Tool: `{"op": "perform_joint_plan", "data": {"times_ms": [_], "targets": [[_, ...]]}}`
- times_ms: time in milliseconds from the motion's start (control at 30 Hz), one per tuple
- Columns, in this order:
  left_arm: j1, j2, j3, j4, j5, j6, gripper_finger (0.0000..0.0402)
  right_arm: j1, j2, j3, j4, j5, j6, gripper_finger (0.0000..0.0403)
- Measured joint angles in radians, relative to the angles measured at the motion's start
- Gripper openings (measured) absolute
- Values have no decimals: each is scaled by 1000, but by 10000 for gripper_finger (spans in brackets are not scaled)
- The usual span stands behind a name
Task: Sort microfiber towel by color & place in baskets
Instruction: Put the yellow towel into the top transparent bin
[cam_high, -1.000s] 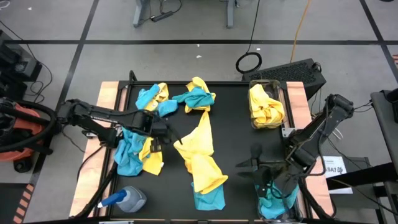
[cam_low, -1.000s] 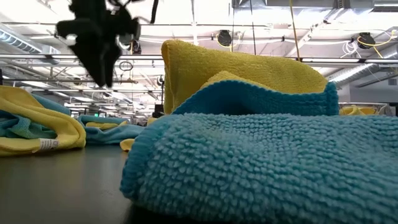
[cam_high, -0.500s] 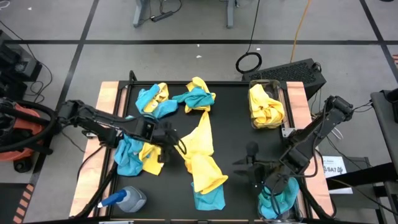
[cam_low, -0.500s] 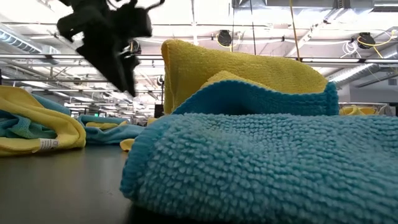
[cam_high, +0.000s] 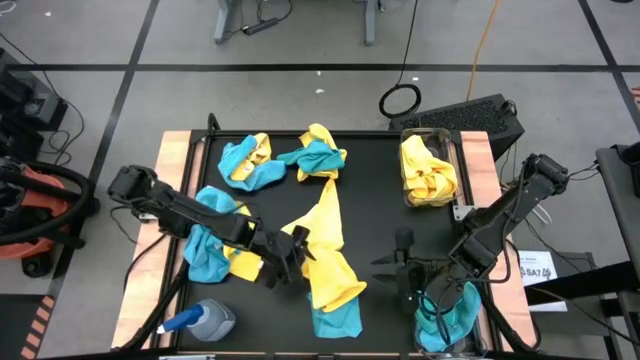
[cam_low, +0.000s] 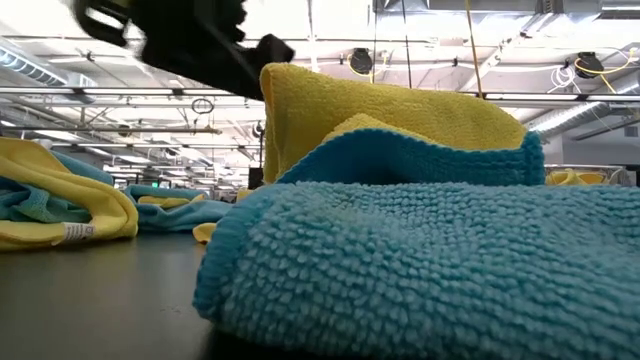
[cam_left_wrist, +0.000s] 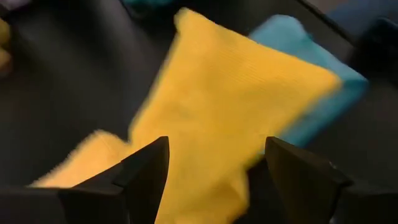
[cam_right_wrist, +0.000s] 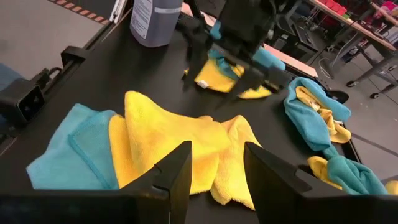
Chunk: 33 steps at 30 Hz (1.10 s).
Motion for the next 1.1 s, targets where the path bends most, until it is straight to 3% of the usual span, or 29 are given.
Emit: {"op": "perform_joint_plan", "data": {"times_ms": [100, 200, 333, 667, 800, 1000, 1100], "targets": [[5, 47, 1, 111, -15, 27, 272, -6, 0, 0, 2, 0, 4, 137], [19, 89, 12, 170, 54, 31, 272, -11, 0, 0, 2, 0, 6, 137], [33, 153, 50, 190, 135, 34, 272, -12, 0, 0, -6, 0, 20, 137], [53, 377, 168, 197, 146, 76, 265, -13, 0, 0, -18, 7, 46, 137], [55, 405, 190, 198, 137, 90, 207, -14, 1, -4, -16, 8, 61, 137], [54, 370, 192, 173, 135, 148, 26, -25, 3, -46, -16, 12, 94, 137], [54, 335, 192, 169, 131, 161, 16, -32, 3, -69, -16, 8, 122, 137]]}}
